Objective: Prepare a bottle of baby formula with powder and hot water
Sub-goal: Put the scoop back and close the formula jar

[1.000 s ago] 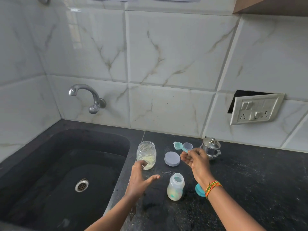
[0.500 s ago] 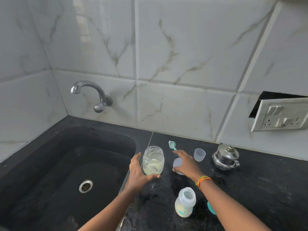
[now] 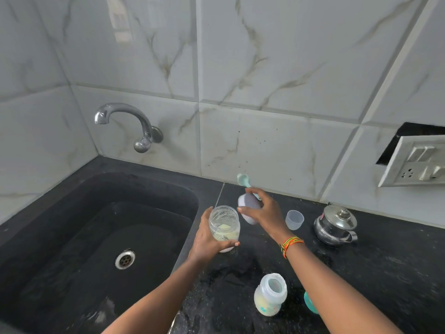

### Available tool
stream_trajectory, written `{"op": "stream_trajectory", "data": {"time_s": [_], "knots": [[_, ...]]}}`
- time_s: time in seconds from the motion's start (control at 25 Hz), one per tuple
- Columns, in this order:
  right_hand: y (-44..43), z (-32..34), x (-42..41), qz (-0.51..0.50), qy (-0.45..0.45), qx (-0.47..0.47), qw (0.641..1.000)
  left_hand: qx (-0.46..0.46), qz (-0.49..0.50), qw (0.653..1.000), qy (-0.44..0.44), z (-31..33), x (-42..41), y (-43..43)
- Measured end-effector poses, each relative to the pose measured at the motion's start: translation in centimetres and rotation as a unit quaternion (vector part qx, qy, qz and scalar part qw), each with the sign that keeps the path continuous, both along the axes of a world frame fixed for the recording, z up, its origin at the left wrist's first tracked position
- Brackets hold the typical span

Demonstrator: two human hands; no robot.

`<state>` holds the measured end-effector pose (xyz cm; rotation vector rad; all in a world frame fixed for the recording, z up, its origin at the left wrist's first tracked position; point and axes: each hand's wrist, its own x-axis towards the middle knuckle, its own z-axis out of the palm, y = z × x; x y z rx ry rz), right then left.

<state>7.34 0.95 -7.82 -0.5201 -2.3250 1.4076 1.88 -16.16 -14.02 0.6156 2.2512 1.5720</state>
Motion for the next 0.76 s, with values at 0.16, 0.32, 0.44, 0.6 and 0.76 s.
{"op": "stream_trajectory", "data": {"time_s": [0.16, 0.32, 0.44, 0.6, 0.76], "knots": [[-3.8, 2.3, -1.9, 0.145, -0.036, 0.186, 0.971, 0.008, 0.019, 1.0, -0.01, 0.1, 0.2, 0.2], [-5.2, 1.2, -3.2, 0.19, -0.114, 0.267, 0.938, 0.014, 0.02, 1.0, -0.015, 0.0, 0.2, 0.2], [-5.2, 0.6, -3.1, 0.191, -0.129, 0.269, 0.935, -0.002, 0.023, 1.0, -0.011, 0.0, 0.1, 0.2], [-5.2, 0.0, -3.0, 0.183, -0.12, 0.273, 0.937, -0.01, 0.027, 1.0, -0.006, 0.3, 0.1, 0.2], [-5.7, 0.1, -3.1, 0.167, -0.125, 0.291, 0.934, -0.013, 0.024, 1.0, 0.001, 0.3, 0.2, 0.2]]}}
